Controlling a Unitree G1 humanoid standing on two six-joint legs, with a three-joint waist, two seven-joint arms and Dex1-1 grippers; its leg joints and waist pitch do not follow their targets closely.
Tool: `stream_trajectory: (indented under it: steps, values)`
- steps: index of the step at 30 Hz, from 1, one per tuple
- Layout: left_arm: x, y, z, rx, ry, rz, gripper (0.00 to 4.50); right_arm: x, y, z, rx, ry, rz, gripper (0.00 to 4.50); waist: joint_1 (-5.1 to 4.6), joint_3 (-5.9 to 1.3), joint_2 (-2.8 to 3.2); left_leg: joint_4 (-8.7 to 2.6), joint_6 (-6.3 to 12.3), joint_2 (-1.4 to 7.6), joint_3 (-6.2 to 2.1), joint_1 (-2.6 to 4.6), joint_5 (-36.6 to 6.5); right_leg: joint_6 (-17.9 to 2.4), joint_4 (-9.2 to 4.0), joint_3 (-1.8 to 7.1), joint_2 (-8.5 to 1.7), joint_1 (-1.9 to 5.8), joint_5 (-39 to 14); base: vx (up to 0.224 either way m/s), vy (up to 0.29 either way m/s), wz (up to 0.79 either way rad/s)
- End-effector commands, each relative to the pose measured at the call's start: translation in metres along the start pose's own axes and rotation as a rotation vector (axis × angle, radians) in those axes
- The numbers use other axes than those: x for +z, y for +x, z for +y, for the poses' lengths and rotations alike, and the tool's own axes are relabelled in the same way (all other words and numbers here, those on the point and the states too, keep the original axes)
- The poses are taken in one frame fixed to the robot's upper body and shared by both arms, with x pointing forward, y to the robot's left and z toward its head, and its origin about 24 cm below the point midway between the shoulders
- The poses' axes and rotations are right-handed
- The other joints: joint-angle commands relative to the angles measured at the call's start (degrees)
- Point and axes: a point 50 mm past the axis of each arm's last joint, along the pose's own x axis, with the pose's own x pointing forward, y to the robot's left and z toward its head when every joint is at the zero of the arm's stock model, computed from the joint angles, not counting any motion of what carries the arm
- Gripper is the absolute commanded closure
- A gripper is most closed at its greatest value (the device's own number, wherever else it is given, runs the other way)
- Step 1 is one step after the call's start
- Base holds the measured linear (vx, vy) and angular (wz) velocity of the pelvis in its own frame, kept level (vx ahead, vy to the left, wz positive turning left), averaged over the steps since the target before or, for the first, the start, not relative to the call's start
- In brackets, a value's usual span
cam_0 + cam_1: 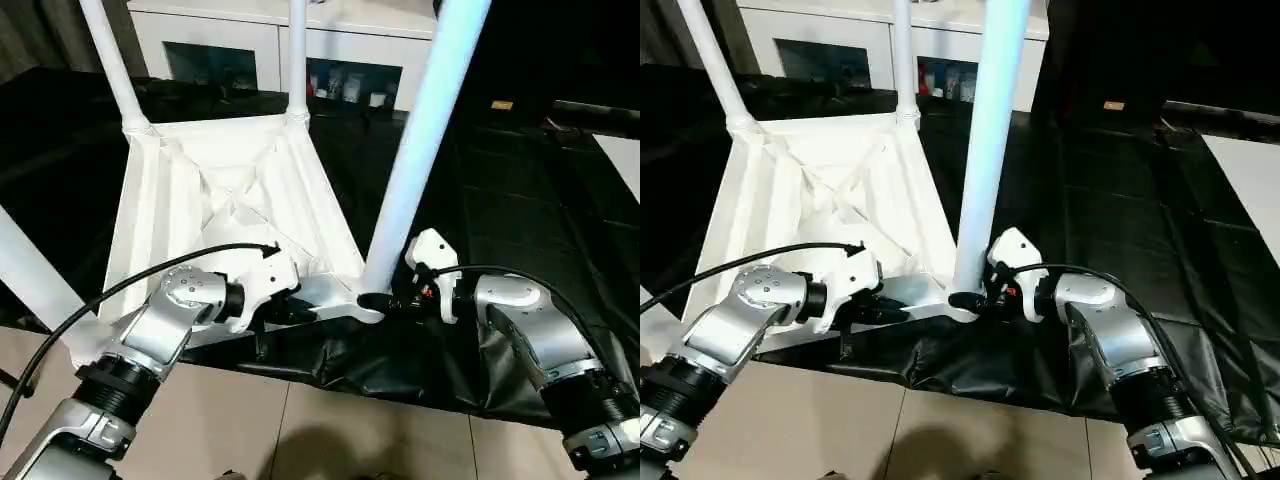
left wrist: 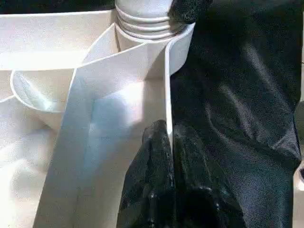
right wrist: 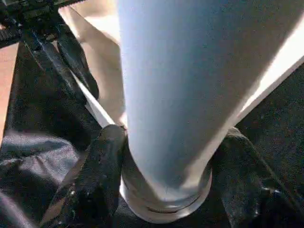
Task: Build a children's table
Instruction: Rotate leg to tighten
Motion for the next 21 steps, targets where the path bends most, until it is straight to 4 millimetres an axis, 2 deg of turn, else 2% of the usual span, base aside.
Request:
stream_trajectory:
  steps: [1,5,6,9,10,11,13,15,17,18,19,21]
  values:
    - [0.008,0.0,0.0,-0.005,0.036,-0.017,4.5,-0.02,0.001,0.007,0.046,0.013,0.105,2.15,-0.04,-3.63,-0.15,-3.93,2.67,0.65,0.28,0.25,-11.1,-12.3,-3.83,1.39,-2.74,3.11,-12.3,0.0,0.0,0.0]
    - [0.008,0.0,0.003,0.025,0.031,-0.015,4.5,-0.022,0.005,0.003,-0.023,0.037,0.1,2.2,-0.12,-3.64,-0.16,-3.92,2.66,0.64,0.29,0.27,-11.3,-12.2,-3.9,1.41,-2.72,3.08,-12.6,0.0,0.0,0.0]
    - [0.008,0.001,0.006,0.062,0.017,-0.011,4.5,-0.023,0.008,-0.001,-0.092,0.067,0.091,2.21,-0.31,-3.47,-0.21,-4.05,2.18,0.57,0.26,0.24,-12.4,-11.7,-4.12,1.36,-2.67,2.94,-14.9,0.0,0.0,0.0]
    - [0.01,0.003,0.01,0.107,0.002,-0.017,4.5,-0.022,0.013,-0.003,-0.153,0.115,0.072,2.22,-0.61,-3.32,-0.23,-4.26,0.98,0.48,0.09,0.38,-15.3,-10.0,-4.62,1.28,-2.66,2.75,-20.6,0.0,0.0,0.0]
    - [0.013,0.007,0.015,0.151,-0.024,-0.033,4.5,-0.02,0.019,-0.005,-0.216,0.169,0.048,2.23,-0.75,-3.36,-0.35,-4.39,0.54,0.52,-0.11,0.28,-16.0,-9.2,-4.73,1.2,-2.72,2.81,-22.4,0.0,0.0,0.0]
    - [0.019,0.014,0.021,0.219,-0.064,-0.05,4.5,-0.018,0.031,-0.005,-0.313,0.252,0.025,2.23,-0.98,-3.18,-0.35,-4.33,0.22,0.24,0.02,0.42,-16.7,-8.4,-5.07,1.26,-2.54,2.37,-24.4,0.0,0.0,0.0]
    - [0.027,0.023,0.026,0.284,-0.101,-0.061,4.5,-0.017,0.042,-0.006,-0.408,0.332,0.019,2.31,-1.41,-3.28,-0.38,-4.35,-0.62,0.05,-0.2,0.33,-17.2,-7.4,-5.26,1.16,-2.64,2.28,-27.1,0.0,0.0,0.0]
    - [0.036,0.035,0.035,0.391,-0.159,-0.052,4.5,-0.016,0.057,-0.006,-0.53,0.418,0.042,2.37,-1.58,-3.4,-0.16,-4.21,-1.42,0.1,-0.33,0.66,-17.1,-7.2,-5.26,1.17,-2.71,2.07,-27.1,0.0,0.0,0.0]
    - [0.04,0.042,0.041,0.48,-0.187,-0.031,4.5,-0.013,0.068,-0.007,-0.615,0.475,0.043,2.4,-1.91,-3.43,-0.27,-4.17,-1.42,-0.03,-0.3,0.61,-17.5,-7.3,-5.41,1.12,-2.6,1.99,-26.5,0.0,0.0,0.0]
    - [0.042,0.045,0.044,0.523,-0.201,-0.019,4.5,-0.012,0.072,-0.008,-0.671,0.513,0.038,2.41,-1.95,-3.62,-0.19,-4.15,-1.2,-0.1,-0.32,0.55,-17.2,-7.0,-5.49,1.06,-2.52,2.2,-25.4,0.0,0.0,0.0]
    - [0.045,0.05,0.046,0.56,-0.204,-0.008,4.5,-0.009,0.076,-0.009,-0.726,0.545,0.036,2.43,-2.01,-3.56,-0.11,-3.99,-0.87,-0.22,-0.06,0.76,-17.5,-7.2,-5.69,1.18,-2.41,1.69,-24.7,0.0,0.0,0.0]
    - [0.049,0.057,0.05,0.62,-0.195,0.011,4.5,-0.005,0.084,-0.011,-0.801,0.557,0.056,2.44,-2.08,-3.69,-0.02,-4.0,-0.98,-0.33,-0.17,0.64,-17.3,-7.2,-5.52,1.06,-2.43,1.97,-24.3,0.0,0.0,0.0]
